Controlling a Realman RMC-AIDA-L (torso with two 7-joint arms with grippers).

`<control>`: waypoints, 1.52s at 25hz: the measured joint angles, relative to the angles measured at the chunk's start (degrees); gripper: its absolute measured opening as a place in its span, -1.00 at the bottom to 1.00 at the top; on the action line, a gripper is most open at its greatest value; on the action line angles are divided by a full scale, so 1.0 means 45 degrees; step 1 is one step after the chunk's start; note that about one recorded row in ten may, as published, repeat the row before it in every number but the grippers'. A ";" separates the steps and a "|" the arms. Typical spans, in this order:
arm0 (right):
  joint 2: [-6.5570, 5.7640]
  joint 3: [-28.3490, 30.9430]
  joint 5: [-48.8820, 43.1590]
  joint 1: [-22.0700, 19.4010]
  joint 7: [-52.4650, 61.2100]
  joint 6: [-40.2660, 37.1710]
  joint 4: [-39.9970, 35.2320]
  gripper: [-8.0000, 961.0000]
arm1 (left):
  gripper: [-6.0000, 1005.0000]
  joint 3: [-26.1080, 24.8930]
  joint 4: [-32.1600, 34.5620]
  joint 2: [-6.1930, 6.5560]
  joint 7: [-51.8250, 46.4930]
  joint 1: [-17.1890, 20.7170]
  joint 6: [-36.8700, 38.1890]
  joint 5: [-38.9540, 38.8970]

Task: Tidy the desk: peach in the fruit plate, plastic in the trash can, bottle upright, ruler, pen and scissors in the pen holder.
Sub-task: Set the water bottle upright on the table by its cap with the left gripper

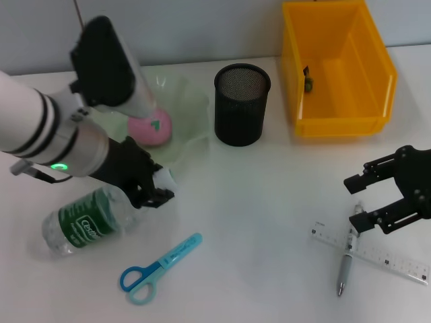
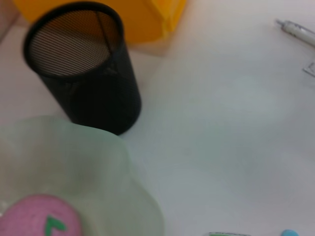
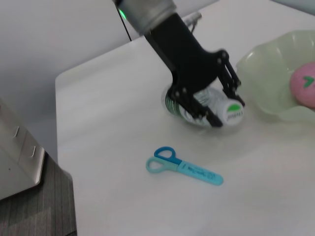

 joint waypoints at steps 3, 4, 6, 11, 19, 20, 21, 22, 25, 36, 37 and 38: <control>0.0000 0.0013 -0.0030 -0.0004 0.0019 0.0001 0.0000 0.58 | -0.10 -0.0335 0.0455 0.0008 0.0060 0.0282 0.0195 -0.0180; 0.0000 0.0035 -0.0042 -0.0005 0.0022 0.0002 0.0000 0.58 | -0.10 -0.0556 0.0545 0.0024 0.0070 0.0324 0.0346 -0.0281; 0.0000 0.0038 -0.0052 -0.0005 0.0023 0.0001 0.0000 0.58 | -0.10 -0.0694 0.0571 0.0030 0.0079 0.0329 0.0447 -0.0300; 0.0000 0.0039 -0.0068 -0.0022 0.0031 0.0002 0.0001 0.58 | -0.10 -0.1243 0.0864 0.0037 0.0096 0.0451 0.0876 -0.0320; 0.0000 0.0039 -0.0080 -0.0064 0.0093 0.0001 0.0000 0.58 | -0.10 -0.2346 0.1447 0.0053 0.0287 0.0651 0.1575 -0.0387; 0.0000 0.0039 -0.0080 -0.0064 0.0093 0.0001 0.0000 0.58 | -0.10 -0.2346 0.1447 0.0053 0.0287 0.0651 0.1575 -0.0387; 0.0000 0.0039 -0.0081 -0.0064 0.0097 0.0001 0.0000 0.58 | -0.10 -0.2546 0.1455 0.0052 0.0367 0.0631 0.1675 -0.0425; 0.0000 0.0039 -0.0081 -0.0064 0.0098 0.0000 0.0000 0.58 | -0.10 -0.2805 0.1462 0.0052 0.0469 0.0599 0.1847 -0.0500; 0.0000 0.0031 -0.0081 -0.0064 0.0102 0.0001 0.0000 0.58 | -0.11 -0.3478 0.1490 0.0053 0.0596 0.0485 0.2302 -0.0633; 0.0000 -0.0010 -0.0181 0.0020 0.0114 0.0032 0.0000 0.58 | -0.10 -0.5336 0.1903 0.0113 0.0815 0.0386 0.3546 -0.0664; 0.0000 -0.0032 -0.0190 0.0036 0.0116 0.0041 0.0000 0.58 | -0.10 -0.5535 0.1936 0.0118 0.0858 0.0386 0.3615 -0.0665; 0.0000 -0.0032 -0.0190 0.0036 0.0116 0.0041 0.0000 0.58 | -0.10 -0.5535 0.1936 0.0118 0.0858 0.0386 0.3615 -0.0665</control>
